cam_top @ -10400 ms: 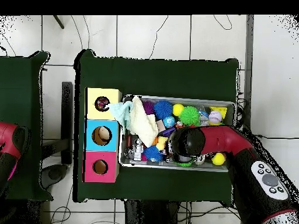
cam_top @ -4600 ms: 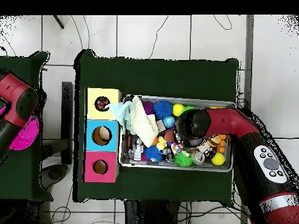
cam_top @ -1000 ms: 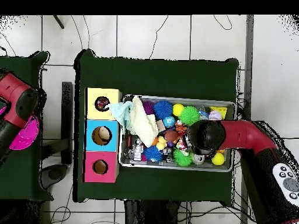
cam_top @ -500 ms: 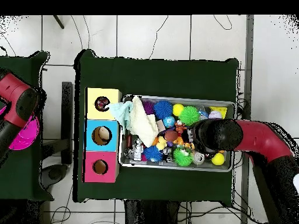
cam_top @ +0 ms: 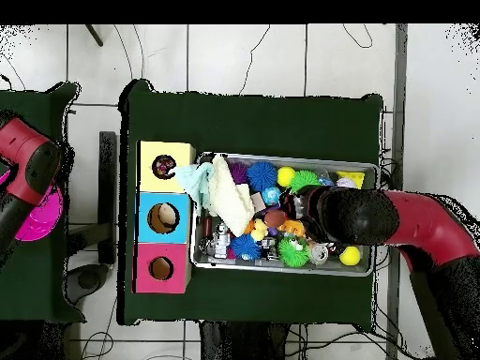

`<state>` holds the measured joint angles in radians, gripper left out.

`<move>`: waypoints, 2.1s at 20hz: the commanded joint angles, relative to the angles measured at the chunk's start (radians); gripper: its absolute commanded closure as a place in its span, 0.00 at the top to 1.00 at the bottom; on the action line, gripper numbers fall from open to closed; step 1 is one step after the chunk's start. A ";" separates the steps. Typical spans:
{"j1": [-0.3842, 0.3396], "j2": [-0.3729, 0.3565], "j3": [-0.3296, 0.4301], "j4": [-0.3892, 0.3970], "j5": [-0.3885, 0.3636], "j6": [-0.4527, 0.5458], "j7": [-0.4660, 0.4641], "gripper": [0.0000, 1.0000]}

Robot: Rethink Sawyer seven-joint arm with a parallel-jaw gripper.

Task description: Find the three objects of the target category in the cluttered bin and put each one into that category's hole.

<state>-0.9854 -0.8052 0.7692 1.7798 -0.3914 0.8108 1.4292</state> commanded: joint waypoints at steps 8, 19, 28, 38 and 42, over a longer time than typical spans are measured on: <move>0.105 -0.209 0.037 0.014 0.072 -0.082 0.094 0.00; 0.246 -0.221 -0.084 -0.098 0.083 -0.098 0.199 0.00; 0.390 -0.240 -0.195 -0.163 0.097 -0.076 0.294 0.00; 0.556 -0.202 -0.320 -0.268 0.102 -0.035 0.367 0.00; 0.597 -0.179 -0.351 -0.305 0.108 -0.042 0.379 0.00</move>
<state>-0.4265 -1.0313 0.5301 1.5505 -0.3044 0.7266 1.5030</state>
